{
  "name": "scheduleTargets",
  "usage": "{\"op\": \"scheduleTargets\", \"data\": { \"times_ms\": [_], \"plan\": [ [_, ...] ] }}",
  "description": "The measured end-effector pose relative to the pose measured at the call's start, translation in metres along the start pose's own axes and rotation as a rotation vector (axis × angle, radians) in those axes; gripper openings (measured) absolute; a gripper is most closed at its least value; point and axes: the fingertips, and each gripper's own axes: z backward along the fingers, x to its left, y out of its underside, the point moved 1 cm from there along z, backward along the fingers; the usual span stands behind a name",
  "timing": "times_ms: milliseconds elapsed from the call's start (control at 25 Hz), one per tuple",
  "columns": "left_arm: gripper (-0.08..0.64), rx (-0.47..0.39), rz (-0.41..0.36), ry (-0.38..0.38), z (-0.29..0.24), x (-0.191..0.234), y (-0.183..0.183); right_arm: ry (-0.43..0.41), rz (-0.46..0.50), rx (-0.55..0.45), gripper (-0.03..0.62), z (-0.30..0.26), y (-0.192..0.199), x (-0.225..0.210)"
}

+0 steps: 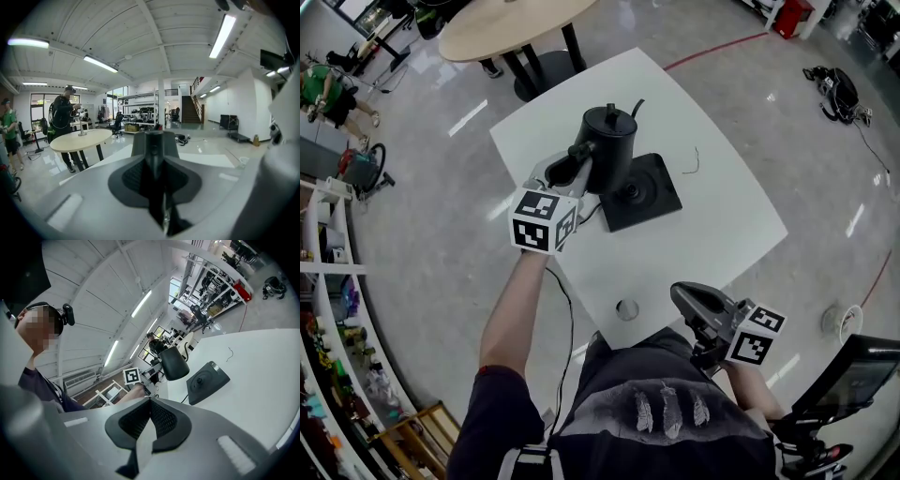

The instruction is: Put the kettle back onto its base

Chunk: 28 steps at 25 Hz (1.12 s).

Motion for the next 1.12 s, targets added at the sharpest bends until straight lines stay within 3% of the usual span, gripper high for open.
{"op": "scheduleTargets", "data": {
  "times_ms": [280,680,1120],
  "plan": [
    [0.061,0.000,0.001,0.060,-0.028,-0.029,0.004,0.037,-0.025,-0.035,-0.002,0.014,0.005,-0.010],
    [0.060,0.005,-0.070,0.083,-0.044,-0.053,0.014,0.066,-0.030,-0.044,-0.002,0.024,0.009,-0.018],
    [0.060,-0.032,-0.042,0.096,-0.053,-0.066,0.024,0.097,-0.028,-0.029,-0.002,0.027,0.009,-0.021]
  ]
}}
